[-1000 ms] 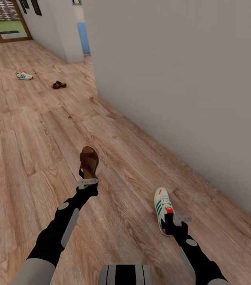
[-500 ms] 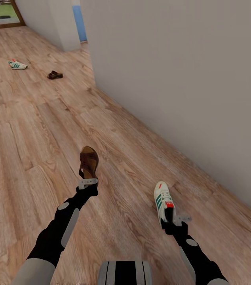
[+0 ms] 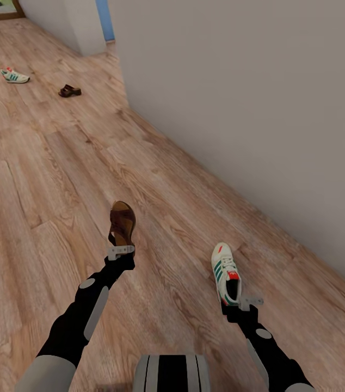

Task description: Pick up the two gym shoes and the two sandals from the corridor floor and place them onto the hallstand (shoe rack) in the corridor, making sure they are on the rack and not on the floor. Arrange them so the two gym shoes are next to each other and the two sandals are next to each other.

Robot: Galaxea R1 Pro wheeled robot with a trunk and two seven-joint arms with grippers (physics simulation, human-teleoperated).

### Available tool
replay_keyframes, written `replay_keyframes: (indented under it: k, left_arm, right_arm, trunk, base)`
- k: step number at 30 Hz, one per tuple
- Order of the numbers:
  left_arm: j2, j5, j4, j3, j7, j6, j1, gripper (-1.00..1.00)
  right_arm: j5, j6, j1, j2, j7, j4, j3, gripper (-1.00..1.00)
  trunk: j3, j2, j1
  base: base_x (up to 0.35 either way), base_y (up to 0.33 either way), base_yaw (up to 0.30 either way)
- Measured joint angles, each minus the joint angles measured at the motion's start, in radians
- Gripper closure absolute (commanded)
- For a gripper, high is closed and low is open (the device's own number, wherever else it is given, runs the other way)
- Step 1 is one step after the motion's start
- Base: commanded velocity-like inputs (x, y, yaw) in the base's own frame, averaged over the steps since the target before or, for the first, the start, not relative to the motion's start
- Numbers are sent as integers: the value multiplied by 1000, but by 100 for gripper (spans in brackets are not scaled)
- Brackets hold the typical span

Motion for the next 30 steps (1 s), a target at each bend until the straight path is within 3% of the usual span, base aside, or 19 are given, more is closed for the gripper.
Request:
replay_keyframes:
  k: [9, 30]
  left_arm:
    - [0, 0, 0, 0, 0, 0, 0, 100]
    - [0, 0, 0, 0, 0, 0, 0, 100]
  right_arm:
    - [0, 0, 0, 0, -1, 0, 0, -100]
    - [0, 0, 0, 0, 0, 0, 0, -100]
  trunk:
    - [-49, -2, 4]
    - [-52, -2, 4]
  base:
    - [0, 0, 0]
    - [28, 0, 0]
